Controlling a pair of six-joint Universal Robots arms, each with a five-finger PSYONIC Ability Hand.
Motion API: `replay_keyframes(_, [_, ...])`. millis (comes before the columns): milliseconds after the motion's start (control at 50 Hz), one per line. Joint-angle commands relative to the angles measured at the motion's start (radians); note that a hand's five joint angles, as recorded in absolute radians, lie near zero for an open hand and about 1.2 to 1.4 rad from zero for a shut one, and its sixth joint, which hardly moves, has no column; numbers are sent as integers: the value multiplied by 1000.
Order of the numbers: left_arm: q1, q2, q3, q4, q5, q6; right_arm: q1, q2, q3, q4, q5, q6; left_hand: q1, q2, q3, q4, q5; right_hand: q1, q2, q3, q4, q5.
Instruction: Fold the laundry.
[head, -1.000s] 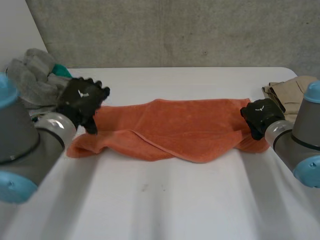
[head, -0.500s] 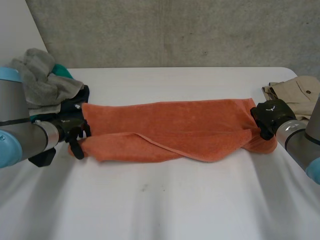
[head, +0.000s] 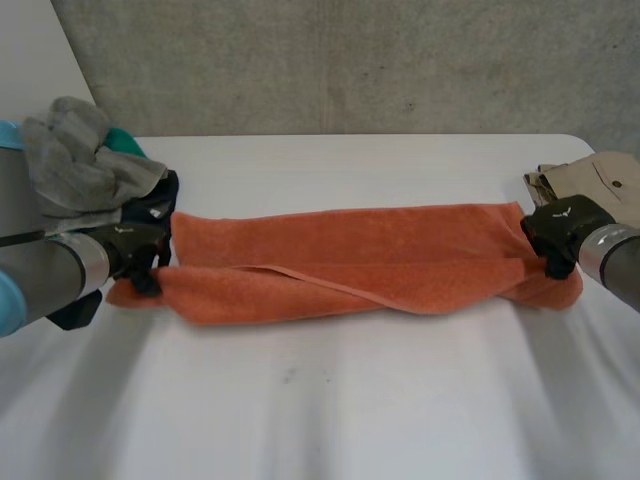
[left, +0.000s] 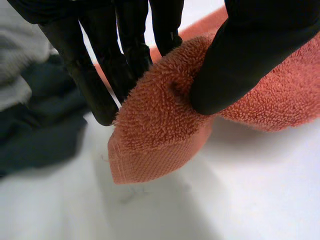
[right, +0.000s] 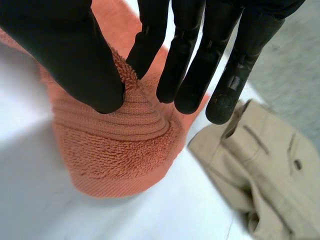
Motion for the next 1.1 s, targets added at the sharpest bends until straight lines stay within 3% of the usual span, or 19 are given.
replay_keyframes(20, [-27,121,-85,121,-12,78,2,60,-116,174,20,-45,308,205,215,199,246,347,217,208,205,238])
replay_keyframes(160, [-43,251,-223,170,-44,217,4,17,-92,358,17,-116,308,205,215,199,246,347,217,208,205,238])
replay_keyframes(260, [-73,361,-268,174,-43,306,-2,-104,-64,472,-27,-228,308,205,215,199,246,347,217,208,205,238])
replay_keyframes(420, [-75,500,-240,237,-38,270,-50,-265,-119,444,-101,-168,308,205,215,199,246,347,217,208,205,238])
replay_keyframes(540, [-86,458,-281,326,-35,228,-68,-198,-114,427,-101,-174,308,205,215,199,246,347,217,208,205,238])
replay_keyframes(640, [-98,246,-266,374,-38,233,-59,-48,-150,400,-61,-183,299,196,207,191,237,347,217,208,205,238])
replay_keyframes(820, [-153,-23,125,576,-106,251,28,101,-354,6,104,-73,308,205,215,199,246,347,217,208,205,238])
replay_keyframes(900, [-155,-33,295,785,-129,256,57,46,-392,-282,127,34,308,205,215,199,246,347,217,208,205,238])
replay_keyframes(940, [-152,-25,330,953,-130,245,59,-18,-380,-437,134,88,308,205,215,199,246,347,217,208,205,238])
replay_keyframes(1020, [-167,-8,321,1159,-129,236,62,-89,-363,-509,134,143,308,205,215,199,246,347,217,208,205,238])
replay_keyframes(1100, [-175,29,249,1147,-129,228,70,-113,-352,-450,123,153,308,205,215,199,246,347,217,208,205,238])
